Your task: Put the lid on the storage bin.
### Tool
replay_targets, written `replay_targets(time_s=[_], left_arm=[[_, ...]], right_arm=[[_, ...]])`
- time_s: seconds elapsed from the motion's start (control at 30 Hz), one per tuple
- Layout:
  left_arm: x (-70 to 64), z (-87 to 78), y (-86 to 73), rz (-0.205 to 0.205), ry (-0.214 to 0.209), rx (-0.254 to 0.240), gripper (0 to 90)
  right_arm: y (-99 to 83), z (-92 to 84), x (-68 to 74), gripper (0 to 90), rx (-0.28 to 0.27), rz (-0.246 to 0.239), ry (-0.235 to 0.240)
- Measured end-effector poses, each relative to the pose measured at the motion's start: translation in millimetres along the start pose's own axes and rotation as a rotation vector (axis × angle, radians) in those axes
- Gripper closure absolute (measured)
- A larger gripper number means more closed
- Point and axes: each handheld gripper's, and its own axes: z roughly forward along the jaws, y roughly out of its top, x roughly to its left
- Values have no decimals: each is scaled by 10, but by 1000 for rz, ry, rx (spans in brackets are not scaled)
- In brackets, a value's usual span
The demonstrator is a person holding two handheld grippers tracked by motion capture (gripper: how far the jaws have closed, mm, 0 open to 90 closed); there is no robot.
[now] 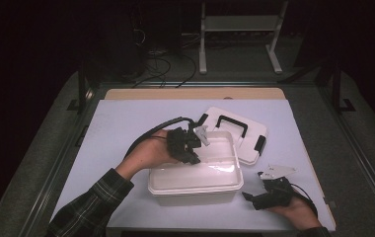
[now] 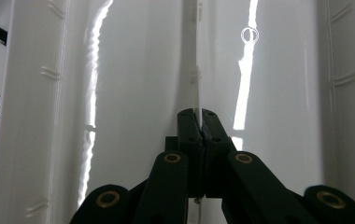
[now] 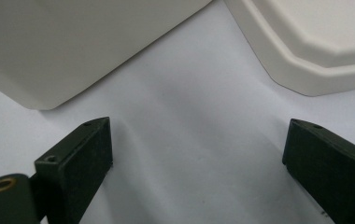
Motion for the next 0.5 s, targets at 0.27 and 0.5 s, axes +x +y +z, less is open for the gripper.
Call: replay_targets(time_s=[0.27,0.5], left_arm=[[16,-2,-5,-7,-13,-3,881],[34,-81,-14,-28,-5,-33,627]], right_arm=[[0,0,1,77,0,0,0],[1,0,0,77,-1,0,-1]])
